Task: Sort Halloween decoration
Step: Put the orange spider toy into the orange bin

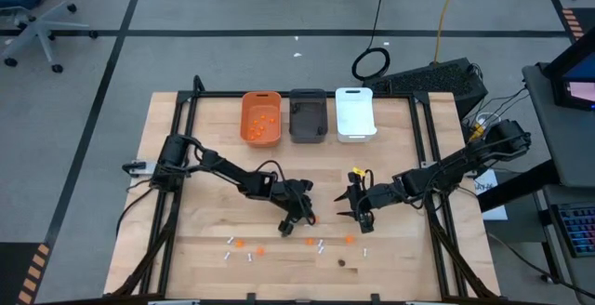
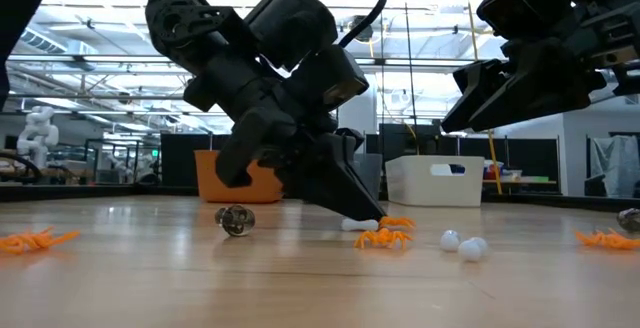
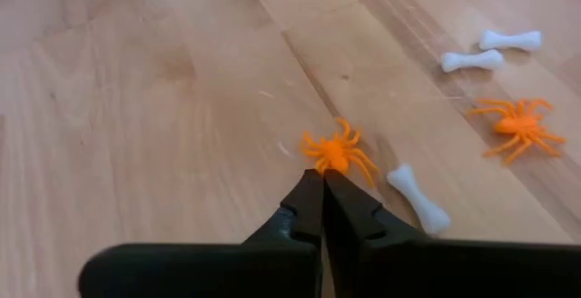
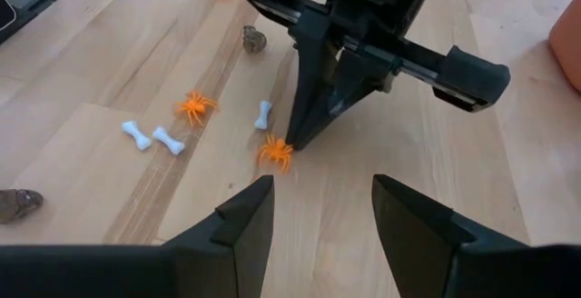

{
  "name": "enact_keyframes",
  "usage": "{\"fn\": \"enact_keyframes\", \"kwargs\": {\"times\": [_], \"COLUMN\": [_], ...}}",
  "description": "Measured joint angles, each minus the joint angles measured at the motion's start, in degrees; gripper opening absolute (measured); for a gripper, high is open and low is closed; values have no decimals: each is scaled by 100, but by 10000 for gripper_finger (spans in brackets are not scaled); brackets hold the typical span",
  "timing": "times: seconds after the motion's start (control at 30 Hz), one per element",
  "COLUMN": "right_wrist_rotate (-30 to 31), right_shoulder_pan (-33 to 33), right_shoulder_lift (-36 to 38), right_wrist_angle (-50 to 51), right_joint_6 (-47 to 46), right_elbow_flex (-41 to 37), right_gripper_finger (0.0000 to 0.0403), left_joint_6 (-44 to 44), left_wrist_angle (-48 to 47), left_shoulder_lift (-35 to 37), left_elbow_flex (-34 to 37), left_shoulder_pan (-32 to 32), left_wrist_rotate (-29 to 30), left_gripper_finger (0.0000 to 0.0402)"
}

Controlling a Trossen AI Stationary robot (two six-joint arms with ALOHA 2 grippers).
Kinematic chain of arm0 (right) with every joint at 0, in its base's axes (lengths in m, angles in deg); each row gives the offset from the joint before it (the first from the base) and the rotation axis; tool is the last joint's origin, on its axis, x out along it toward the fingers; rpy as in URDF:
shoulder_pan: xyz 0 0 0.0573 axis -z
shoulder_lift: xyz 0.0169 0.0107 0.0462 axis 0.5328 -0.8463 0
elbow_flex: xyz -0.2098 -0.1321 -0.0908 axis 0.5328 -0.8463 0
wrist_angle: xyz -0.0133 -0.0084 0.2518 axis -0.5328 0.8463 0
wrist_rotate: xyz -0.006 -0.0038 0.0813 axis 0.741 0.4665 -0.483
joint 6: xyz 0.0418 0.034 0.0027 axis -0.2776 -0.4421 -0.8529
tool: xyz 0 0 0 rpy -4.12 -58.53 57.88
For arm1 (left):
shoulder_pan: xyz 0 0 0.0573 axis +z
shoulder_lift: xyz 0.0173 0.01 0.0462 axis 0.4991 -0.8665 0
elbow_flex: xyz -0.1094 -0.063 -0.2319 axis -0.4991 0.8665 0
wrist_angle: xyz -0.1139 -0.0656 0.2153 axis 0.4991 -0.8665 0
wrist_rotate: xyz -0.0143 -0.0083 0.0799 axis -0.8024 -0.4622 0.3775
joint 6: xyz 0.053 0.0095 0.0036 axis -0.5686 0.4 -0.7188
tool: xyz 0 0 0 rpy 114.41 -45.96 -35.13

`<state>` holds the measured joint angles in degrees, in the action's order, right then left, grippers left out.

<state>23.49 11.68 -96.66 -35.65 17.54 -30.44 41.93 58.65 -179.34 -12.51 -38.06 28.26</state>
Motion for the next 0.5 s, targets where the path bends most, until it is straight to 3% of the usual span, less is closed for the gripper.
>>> {"fn": "enact_keyframes", "kwargs": {"times": [0.27, 0.5], "right_wrist_rotate": [0, 24], "right_shoulder_pan": [0, 2], "right_shoulder_lift": [0, 0], "right_wrist_angle": [-20, 4], "right_joint_6": [-15, -17], "right_elbow_flex": [0, 0], "right_gripper_finger": [171, 171], "left_joint_6": [0, -347], "left_wrist_angle": [-20, -575], "left_shoulder_lift": [60, 655], "left_elbow_flex": [4, 11], "left_shoulder_pan": [-67, -278], "left_wrist_rotate": [202, 1009], "left_gripper_finger": [0, 0]}}
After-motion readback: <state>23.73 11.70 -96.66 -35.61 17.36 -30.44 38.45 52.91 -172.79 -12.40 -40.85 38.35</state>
